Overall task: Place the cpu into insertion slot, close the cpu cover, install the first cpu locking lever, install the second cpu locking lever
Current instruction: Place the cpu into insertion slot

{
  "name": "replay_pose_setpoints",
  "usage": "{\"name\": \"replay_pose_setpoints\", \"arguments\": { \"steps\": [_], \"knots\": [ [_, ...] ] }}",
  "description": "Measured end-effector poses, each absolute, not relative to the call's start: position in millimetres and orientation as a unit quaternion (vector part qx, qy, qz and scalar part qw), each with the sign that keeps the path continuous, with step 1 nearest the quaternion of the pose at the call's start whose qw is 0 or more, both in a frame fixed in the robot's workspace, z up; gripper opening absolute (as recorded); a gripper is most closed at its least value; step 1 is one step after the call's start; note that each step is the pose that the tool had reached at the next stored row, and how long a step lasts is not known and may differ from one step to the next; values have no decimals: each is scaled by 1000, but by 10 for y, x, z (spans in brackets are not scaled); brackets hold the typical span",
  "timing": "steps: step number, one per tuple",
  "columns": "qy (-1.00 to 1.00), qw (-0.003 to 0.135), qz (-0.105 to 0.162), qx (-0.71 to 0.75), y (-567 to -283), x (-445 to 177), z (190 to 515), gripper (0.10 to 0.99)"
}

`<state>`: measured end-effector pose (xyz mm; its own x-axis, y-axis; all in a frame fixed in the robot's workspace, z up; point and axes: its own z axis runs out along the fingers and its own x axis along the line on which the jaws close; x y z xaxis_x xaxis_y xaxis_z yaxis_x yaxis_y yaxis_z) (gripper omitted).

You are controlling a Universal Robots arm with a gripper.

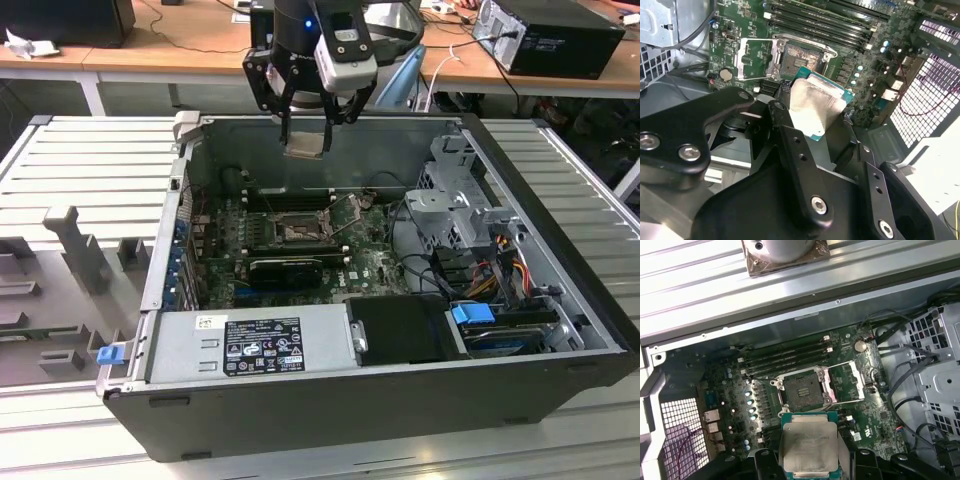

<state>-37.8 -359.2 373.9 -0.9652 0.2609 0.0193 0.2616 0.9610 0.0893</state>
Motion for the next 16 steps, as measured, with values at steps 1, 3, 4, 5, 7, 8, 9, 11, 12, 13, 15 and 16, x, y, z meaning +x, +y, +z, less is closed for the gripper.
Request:
{"name": "replay_pose_setpoints", "arguments": {
  "steps": [1, 3, 4, 5, 7, 8, 9, 11, 12, 13, 15, 16],
  "knots": [
    [-990, 4, -46, -135, -3592, -378, 3740, 525],
    [-989, 3, -46, -139, -3592, -378, 3740, 525],
    [-989, 3, -46, -142, -3592, -378, 3739, 525],
    [-989, 3, -46, -144, -3592, -378, 3739, 525],
    [-987, 3, -46, -151, -3592, -378, 3740, 525],
    [-987, 3, -46, -155, -3592, -378, 3740, 525],
    [-986, 2, -46, -158, -3592, -378, 3739, 525],
    [-986, 2, -46, -161, -3592, -378, 3739, 525],
    [-985, 2, -46, -164, -3592, -378, 3740, 525],
    [-985, 2, -46, -166, -3592, -378, 3739, 525],
    [-984, 2, -46, -174, -3592, -378, 3739, 525],
    [-983, 2, -46, -177, -3592, -378, 3739, 525]
  ]
}}
